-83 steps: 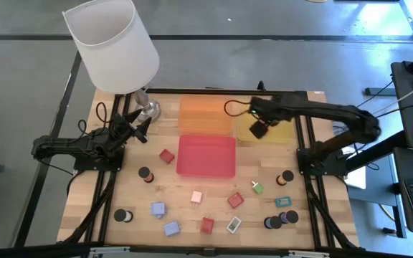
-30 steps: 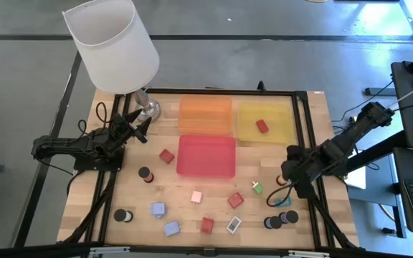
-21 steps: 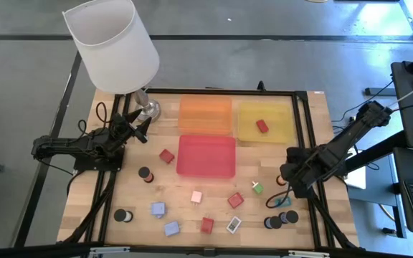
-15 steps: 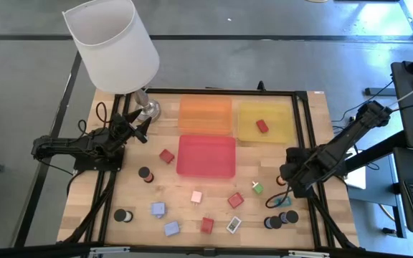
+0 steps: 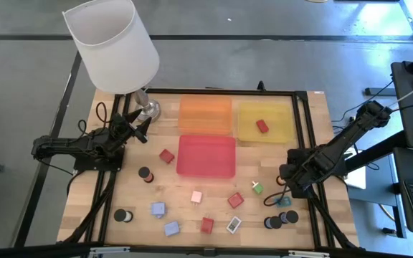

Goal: Pick & Place Office items
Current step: Put the yellow black hourglass into the orange bin

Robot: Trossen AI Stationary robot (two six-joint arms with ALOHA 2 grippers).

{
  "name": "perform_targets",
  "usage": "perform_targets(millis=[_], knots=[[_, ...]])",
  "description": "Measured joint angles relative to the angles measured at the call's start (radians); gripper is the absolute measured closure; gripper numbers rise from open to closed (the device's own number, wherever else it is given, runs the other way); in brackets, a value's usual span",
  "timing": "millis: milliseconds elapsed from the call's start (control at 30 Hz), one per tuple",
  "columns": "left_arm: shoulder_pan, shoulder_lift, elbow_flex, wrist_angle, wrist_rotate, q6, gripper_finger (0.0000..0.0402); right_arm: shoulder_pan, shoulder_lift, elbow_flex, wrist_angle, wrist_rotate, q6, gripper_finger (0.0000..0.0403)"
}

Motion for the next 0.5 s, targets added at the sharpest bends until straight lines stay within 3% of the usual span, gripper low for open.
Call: perform_targets(millis=[133, 367, 500], knots=[[0.0, 0.0, 0.0, 0.0, 0.0, 0.0, 0.008, 0.0, 0.0, 0.0, 0.003, 0.0, 0.027, 0.0108], [0.0, 0.0, 0.0, 0.0, 0.0, 0.0, 0.008, 0.0, 0.0, 0.0, 0.003, 0.0, 0.057, 0.0193], [0.0, 0.0, 0.0, 0.0, 0.0, 0.0, 0.008, 0.0, 0.0, 0.0, 0.007, -0.001, 0.08, 0.0193]])
